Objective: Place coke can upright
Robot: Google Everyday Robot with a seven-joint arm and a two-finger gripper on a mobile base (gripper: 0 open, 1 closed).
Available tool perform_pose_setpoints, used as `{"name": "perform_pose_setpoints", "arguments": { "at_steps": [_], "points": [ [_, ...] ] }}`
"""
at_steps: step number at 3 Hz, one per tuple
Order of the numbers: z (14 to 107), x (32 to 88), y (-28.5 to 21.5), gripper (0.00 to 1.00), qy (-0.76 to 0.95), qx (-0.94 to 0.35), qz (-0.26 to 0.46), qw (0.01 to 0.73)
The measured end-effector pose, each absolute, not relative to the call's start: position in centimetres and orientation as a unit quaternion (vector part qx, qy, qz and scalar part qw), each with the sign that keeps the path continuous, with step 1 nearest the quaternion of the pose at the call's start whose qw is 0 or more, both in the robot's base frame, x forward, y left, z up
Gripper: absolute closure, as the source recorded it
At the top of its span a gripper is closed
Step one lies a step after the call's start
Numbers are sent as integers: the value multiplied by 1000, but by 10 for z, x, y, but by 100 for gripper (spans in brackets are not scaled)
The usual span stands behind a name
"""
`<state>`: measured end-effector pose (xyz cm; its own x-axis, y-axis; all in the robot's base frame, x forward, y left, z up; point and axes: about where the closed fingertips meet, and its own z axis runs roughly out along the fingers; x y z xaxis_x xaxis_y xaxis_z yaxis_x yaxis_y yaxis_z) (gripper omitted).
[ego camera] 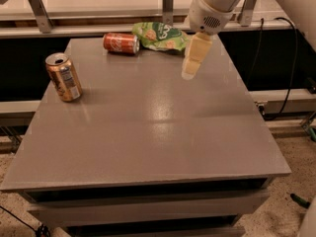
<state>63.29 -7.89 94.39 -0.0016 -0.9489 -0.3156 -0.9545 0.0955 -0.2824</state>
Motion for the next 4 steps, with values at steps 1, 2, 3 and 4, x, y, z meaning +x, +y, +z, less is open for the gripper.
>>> {"name": "perform_pose_setpoints", "arguments": {
  "at_steps": [1, 2, 3, 4],
  "points": [
    [943, 638, -64, 0, 692, -687, 8, 220],
    [951, 651, -28, 0, 664, -714, -3, 223],
    [968, 669, 18, 0, 636, -735, -19, 232],
    [982, 680, 64, 0, 616, -751, -25, 237]
  ]
}}
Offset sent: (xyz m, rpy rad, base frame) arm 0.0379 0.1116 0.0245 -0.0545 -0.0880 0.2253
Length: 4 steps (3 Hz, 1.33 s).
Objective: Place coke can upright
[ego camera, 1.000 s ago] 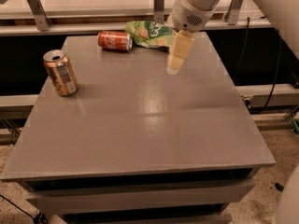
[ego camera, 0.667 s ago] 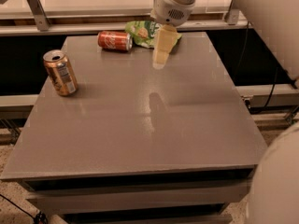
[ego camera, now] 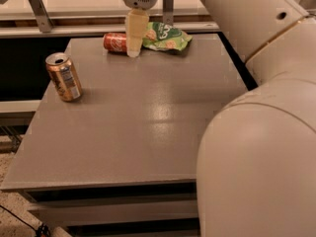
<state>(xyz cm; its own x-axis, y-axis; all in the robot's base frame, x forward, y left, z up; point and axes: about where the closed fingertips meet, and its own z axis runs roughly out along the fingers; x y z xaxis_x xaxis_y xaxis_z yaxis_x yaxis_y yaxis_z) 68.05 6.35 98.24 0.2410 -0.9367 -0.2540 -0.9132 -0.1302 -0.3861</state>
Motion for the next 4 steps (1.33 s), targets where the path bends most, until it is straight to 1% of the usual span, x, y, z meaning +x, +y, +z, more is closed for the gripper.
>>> {"name": "perform_pose_setpoints", "arguments": {
  "at_steps": [1, 2, 3, 4],
  "points": [
    [989, 693, 109, 0, 601, -759, -25, 248],
    [987, 696, 112, 0, 601, -759, -24, 249],
    [972, 707, 129, 0, 606, -758, -18, 240],
    [949, 726, 138, 0, 631, -744, -27, 220]
  ]
}}
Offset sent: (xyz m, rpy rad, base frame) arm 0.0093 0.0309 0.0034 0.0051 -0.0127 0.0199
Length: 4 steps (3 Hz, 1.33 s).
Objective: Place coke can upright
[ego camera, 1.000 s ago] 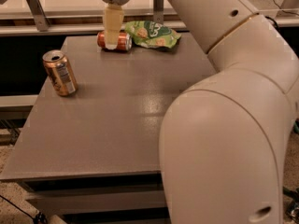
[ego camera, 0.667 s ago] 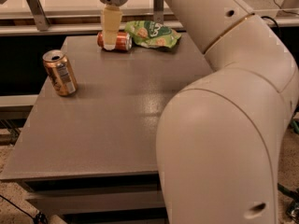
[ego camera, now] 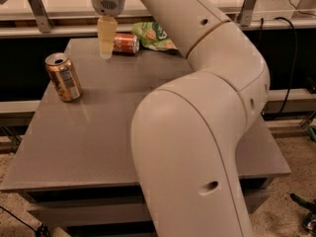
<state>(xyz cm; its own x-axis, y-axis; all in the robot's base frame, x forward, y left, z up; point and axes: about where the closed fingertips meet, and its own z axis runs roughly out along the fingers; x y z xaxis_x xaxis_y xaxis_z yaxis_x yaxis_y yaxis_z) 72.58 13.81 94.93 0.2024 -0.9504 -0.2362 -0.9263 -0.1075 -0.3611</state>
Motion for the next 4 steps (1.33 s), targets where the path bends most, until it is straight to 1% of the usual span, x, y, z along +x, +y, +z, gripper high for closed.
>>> {"name": "perform_pose_setpoints", "arguments": {
  "at_steps": [2, 4],
  "points": [
    [948, 733, 140, 0, 634, -738, -33, 227],
    [935, 788, 113, 0, 675, -694, -87, 235]
  ]
}}
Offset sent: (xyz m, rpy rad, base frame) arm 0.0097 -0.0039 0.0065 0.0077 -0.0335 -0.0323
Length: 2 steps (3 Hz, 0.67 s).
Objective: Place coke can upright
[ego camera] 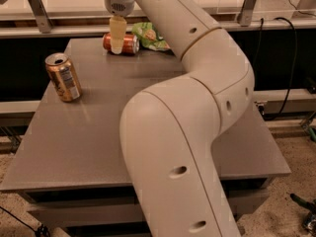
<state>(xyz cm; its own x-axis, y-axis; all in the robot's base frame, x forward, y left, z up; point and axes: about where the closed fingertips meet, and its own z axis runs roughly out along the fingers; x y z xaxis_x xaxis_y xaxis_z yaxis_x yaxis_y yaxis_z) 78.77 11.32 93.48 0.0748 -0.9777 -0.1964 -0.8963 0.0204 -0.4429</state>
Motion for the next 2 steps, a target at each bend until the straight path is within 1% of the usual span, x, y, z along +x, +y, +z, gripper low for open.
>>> {"name": "perform_pose_setpoints", "arguments": {
  "at_steps": [1, 2],
  "points": [
    [925, 804, 104, 0, 689, -679, -86, 239],
    [908, 822, 125, 0, 684, -681, -74, 252]
  ]
}}
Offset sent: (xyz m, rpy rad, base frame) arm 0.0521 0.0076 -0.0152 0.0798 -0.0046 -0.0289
